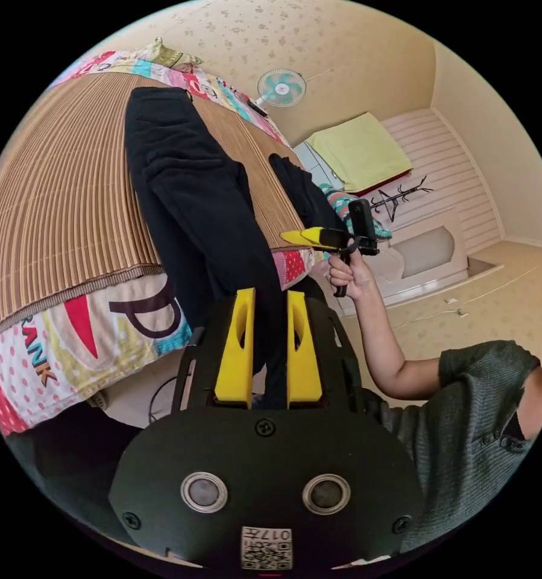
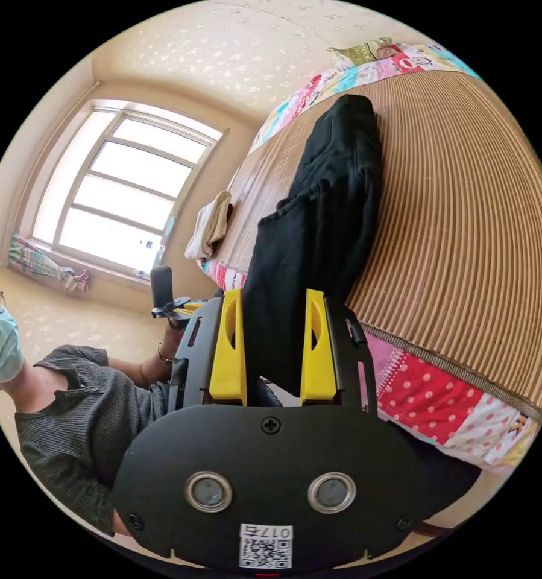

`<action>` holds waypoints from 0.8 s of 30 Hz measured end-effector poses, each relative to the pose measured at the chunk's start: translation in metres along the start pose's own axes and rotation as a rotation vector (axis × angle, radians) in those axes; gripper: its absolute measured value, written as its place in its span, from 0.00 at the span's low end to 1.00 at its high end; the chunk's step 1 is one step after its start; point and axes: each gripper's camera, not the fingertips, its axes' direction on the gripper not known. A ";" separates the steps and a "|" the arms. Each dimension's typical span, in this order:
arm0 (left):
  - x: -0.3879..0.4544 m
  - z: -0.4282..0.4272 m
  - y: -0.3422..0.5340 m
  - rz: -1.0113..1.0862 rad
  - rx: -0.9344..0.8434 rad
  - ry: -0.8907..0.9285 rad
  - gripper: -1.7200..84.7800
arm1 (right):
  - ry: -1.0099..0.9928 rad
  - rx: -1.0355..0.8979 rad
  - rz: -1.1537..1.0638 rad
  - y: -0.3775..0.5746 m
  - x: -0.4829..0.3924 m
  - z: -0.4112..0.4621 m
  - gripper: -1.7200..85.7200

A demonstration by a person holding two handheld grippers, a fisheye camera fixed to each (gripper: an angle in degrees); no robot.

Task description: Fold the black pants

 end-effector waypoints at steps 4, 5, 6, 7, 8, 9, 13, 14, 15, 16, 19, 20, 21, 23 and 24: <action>-0.024 -0.006 -0.008 -0.151 0.109 -0.058 0.15 | 0.018 0.028 0.046 0.016 0.003 0.019 0.17; -0.027 -0.003 -0.016 -0.149 0.108 -0.057 0.15 | 0.023 0.035 0.045 0.015 0.002 0.022 0.17; -0.029 0.000 -0.021 -0.150 0.092 -0.059 0.15 | 0.029 0.038 0.040 0.010 -0.001 0.031 0.17; -0.031 0.006 -0.031 -0.156 0.058 -0.071 0.15 | 0.040 0.033 0.038 0.003 -0.004 0.041 0.16; -0.031 0.009 -0.038 -0.158 0.036 -0.074 0.14 | 0.050 0.025 0.040 -0.001 -0.006 0.047 0.16; -0.029 0.009 -0.040 -0.156 0.031 -0.076 0.13 | 0.072 0.001 0.049 -0.008 -0.011 0.057 0.15; 0.005 -0.006 -0.049 -0.039 0.038 -0.131 0.08 | 0.195 -0.012 0.023 -0.014 -0.042 0.067 0.12; 0.019 -0.012 -0.051 0.036 0.053 -0.122 0.07 | 0.213 -0.007 0.016 -0.013 -0.047 0.066 0.12; 0.027 -0.014 -0.052 0.083 0.059 -0.121 0.07 | 0.251 0.001 0.007 -0.009 -0.057 0.065 0.11; 0.043 -0.017 -0.054 0.184 0.061 -0.142 0.07 | 0.279 0.014 -0.006 -0.005 -0.067 0.062 0.09; 0.071 -0.017 -0.056 0.481 0.093 -0.227 0.07 | 0.306 0.079 -0.019 0.005 -0.080 0.055 0.07; 0.066 -0.014 -0.058 0.539 0.103 -0.234 0.07 | 0.291 0.091 -0.030 0.006 -0.081 0.054 0.07; 0.057 -0.011 -0.063 0.514 0.095 -0.244 0.07 | 0.264 0.115 -0.040 0.008 -0.079 0.054 0.06; -0.005 0.008 -0.087 0.168 -0.070 -0.258 0.07 | 0.259 0.108 -0.008 0.007 -0.069 0.058 0.06; -0.022 0.011 -0.089 0.083 -0.103 -0.222 0.08 | 0.247 0.084 0.019 0.005 -0.062 0.063 0.06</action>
